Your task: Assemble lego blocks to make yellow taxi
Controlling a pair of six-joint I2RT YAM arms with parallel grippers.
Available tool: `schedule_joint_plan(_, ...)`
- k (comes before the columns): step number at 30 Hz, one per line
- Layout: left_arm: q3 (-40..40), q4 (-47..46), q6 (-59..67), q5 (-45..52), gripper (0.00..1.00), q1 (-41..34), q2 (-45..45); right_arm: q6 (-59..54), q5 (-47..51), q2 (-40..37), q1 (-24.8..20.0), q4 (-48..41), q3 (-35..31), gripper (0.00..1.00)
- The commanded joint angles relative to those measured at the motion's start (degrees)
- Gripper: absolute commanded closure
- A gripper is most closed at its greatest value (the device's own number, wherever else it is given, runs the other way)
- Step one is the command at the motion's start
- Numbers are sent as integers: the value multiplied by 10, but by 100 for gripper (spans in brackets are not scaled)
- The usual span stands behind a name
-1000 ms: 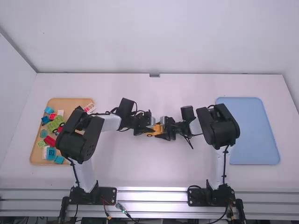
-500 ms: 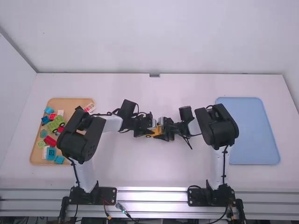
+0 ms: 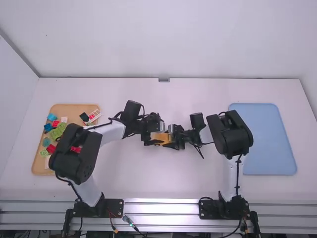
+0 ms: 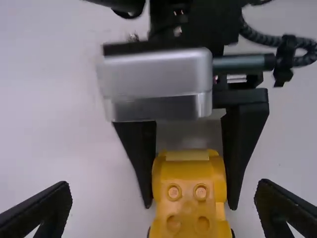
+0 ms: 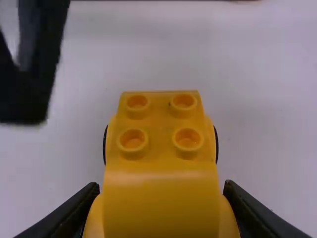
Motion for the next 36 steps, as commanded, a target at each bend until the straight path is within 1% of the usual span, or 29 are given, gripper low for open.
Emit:
schedule_joint_plan(1,-4,-8,0,48,1,33,-37,-1,14,7,2,-7,2,42)
schedule_joint_plan(6,-4,-28,-17,126,1,124,-89,4,12,7,2,-4,2,42)
schedule_joint_plan(8,-4,-28,-42,130,1,156,-102,37,13,6,2,9,2,42)
schedule_joint_plan(10,-4,-15,-109,128,1,202,-109,122,15,4,1,52,2,42)
schedule_joint_plan(11,-4,-12,-119,126,1,207,-109,132,14,3,0,58,2,42)
schedule_joint_plan(12,-4,-6,-154,114,1,223,-109,163,14,-2,-6,77,2,42)
schedule_joint_plan(14,-4,0,-207,75,1,240,-109,207,16,-20,-21,89,2,37)
schedule_joint_plan(16,-4,0,-244,21,1,243,-109,230,27,-44,-34,80,2,37)
schedule_joint_plan(18,-4,1,-270,-49,1,239,-109,253,61,-87,-57,52,2,39)
schedule_joint_plan(19,-4,1,-273,-57,1,238,-109,253,66,-94,-61,46,2,39)
schedule_joint_plan(21,-4,1,-284,-96,1,240,-109,248,111,-143,-96,3,1,40)
schedule_joint_plan(23,-4,1,-285,-103,1,238,-109,248,140,-168,-114,-22,1,40)
schedule_joint_plan(25,-4,1,-285,-104,1,240,-109,248,194,-209,-148,-64,2,40)
schedule_joint_plan(26,-4,1,-285,-104,1,239,-109,248,229,-233,-174,-89,2,41)
schedule_joint_plan(27,-4,1,-285,-106,1,238,-109,248,237,-238,-182,-95,2,41)
schedule_joint_plan(28,-4,2,-282,-108,1,240,-109,250,276,-256,-216,-115,1,41)
schedule_joint_plan(29,-4,1,-276,-107,1,241,-109,250,297,-263,-238,-127,1,44)
schedule_joint_plan(30,-4,1,-267,-106,1,241,-109,250,308,-267,-250,-133,1,44)
schedule_joint_plan(32,-4,1,-245,-108,1,235,-109,254,347,-275,-301,-160,1,44)
schedule_joint_plan(33,-4,2,-239,-106,1,236,-109,274,369,-275,-336,-170,1,44)
schedule_joint_plan(34,-4,2,-239,-106,1,236,-109,276,371,-275,-339,-171,1,44)
schedule_joint_plan(36,-4,9,-243,-106,1,236,-109,295,391,-275,-385,-188,1,44)
